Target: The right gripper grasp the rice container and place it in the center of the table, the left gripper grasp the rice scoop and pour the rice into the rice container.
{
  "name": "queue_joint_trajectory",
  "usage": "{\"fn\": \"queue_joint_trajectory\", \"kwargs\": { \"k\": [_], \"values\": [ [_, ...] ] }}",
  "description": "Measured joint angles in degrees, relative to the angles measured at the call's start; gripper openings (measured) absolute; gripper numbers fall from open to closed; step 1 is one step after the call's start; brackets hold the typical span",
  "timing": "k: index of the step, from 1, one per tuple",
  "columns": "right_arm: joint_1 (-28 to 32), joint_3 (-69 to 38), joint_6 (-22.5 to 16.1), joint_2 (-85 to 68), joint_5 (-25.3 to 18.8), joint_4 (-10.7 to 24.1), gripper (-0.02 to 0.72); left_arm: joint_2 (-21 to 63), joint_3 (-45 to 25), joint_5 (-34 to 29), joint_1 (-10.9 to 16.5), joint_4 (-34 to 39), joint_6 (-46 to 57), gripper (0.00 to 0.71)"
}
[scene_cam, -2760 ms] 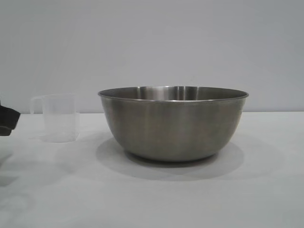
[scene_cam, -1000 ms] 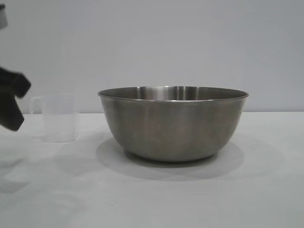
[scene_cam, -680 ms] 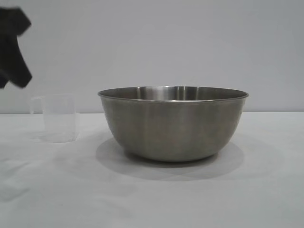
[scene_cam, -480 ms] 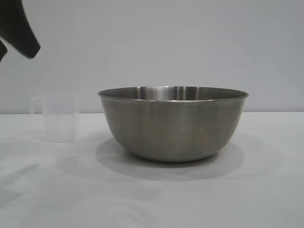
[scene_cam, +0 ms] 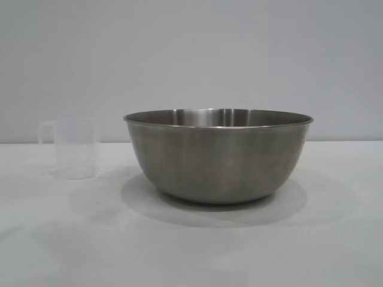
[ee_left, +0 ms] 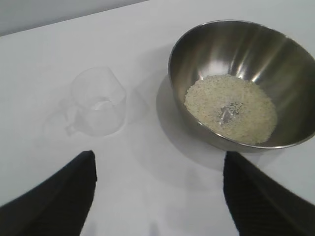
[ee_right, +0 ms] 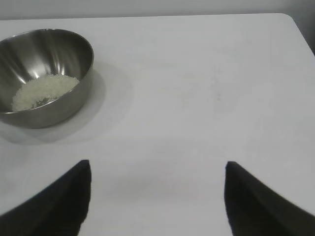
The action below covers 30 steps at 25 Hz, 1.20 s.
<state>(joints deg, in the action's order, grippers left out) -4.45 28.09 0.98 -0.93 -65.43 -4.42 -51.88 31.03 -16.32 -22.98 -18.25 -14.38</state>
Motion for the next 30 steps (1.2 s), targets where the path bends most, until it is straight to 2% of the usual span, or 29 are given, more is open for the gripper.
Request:
{"fn": "queue_joint_trajectory", "kwargs": {
  "k": [12,17,23,30],
  "values": [
    [0.0,0.0,0.0,0.0,0.0,0.0,0.484,20.02,0.0,-16.79,0.0,2.53,1.25,0.475],
    [0.0,0.0,0.0,0.0,0.0,0.0,0.484,26.63,0.0,-25.01,0.0,9.32,9.33,0.475],
    [0.0,0.0,0.0,0.0,0.0,0.0,0.484,34.38,0.0,-38.09,0.0,19.17,15.98,0.475],
    [0.0,0.0,0.0,0.0,0.0,0.0,0.484,44.35,0.0,-48.65,0.0,25.03,19.57,0.475]
  ]
}}
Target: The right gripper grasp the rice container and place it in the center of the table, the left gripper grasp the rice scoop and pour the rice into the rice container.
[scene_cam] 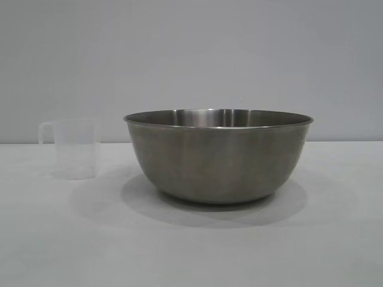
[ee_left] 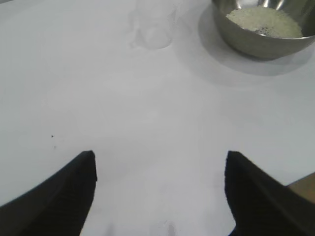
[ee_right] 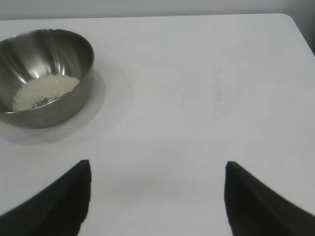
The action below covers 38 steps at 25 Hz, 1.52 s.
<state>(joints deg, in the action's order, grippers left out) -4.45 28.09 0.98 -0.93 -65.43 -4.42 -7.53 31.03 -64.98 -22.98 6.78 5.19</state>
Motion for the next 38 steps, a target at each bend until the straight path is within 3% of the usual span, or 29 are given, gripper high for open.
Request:
{"fn": "queue_joint_trajectory", "kwargs": {
  "k": [4,9,22,30,38],
  "values": [
    [0.0,0.0,0.0,0.0,0.0,0.0,0.484,5.55,0.0,-4.4,0.0,0.7,0.67,0.475],
    [0.0,0.0,0.0,0.0,0.0,0.0,0.484,8.55,-0.74,-5.21,0.0,2.19,1.82,0.475],
    [0.0,0.0,0.0,0.0,0.0,0.0,0.484,8.59,-2.84,-0.43,0.0,3.45,4.82,0.475],
    [0.0,0.0,0.0,0.0,0.0,0.0,0.484,8.59,-2.84,0.39,0.0,-3.2,-3.68,0.475],
    [-0.77,0.0,0.0,0.0,0.0,0.0,0.484,8.59,-2.84,0.5,0.0,-3.16,-4.5,0.475]
  ]
}}
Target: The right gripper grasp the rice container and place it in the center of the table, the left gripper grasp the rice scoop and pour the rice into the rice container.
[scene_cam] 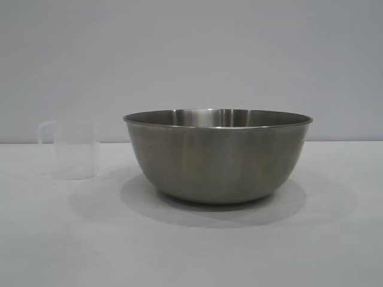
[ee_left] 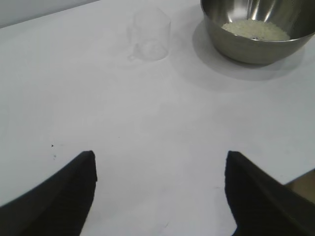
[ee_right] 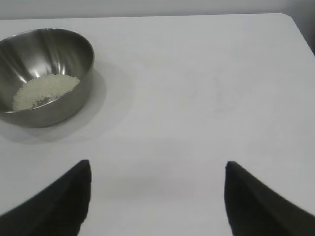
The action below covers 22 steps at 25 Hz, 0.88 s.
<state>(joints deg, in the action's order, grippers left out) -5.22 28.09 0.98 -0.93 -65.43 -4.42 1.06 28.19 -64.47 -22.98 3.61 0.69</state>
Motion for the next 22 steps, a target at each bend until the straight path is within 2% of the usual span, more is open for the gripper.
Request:
{"fn": "queue_joint_trajectory", "kwargs": {
  "k": [9,11,13,19,22],
  "values": [
    [-0.2,0.0,0.0,0.0,0.0,0.0,0.484,0.0,0.0,0.08,0.1,0.0,-0.08,0.475],
    [-0.2,0.0,0.0,0.0,0.0,0.0,0.484,0.0,0.0,0.08,1.49,0.0,-0.08,0.475],
    [-0.2,0.0,0.0,0.0,0.0,0.0,0.484,0.0,0.0,0.08,4.63,0.0,-0.08,0.475],
    [-0.2,0.0,0.0,0.0,0.0,0.0,0.484,0.0,0.0,0.12,18.43,0.0,-0.13,0.475],
    [-0.2,0.0,0.0,0.0,0.0,0.0,0.484,0.0,0.0,0.12,22.1,0.0,-0.13,0.475]
  ]
}}
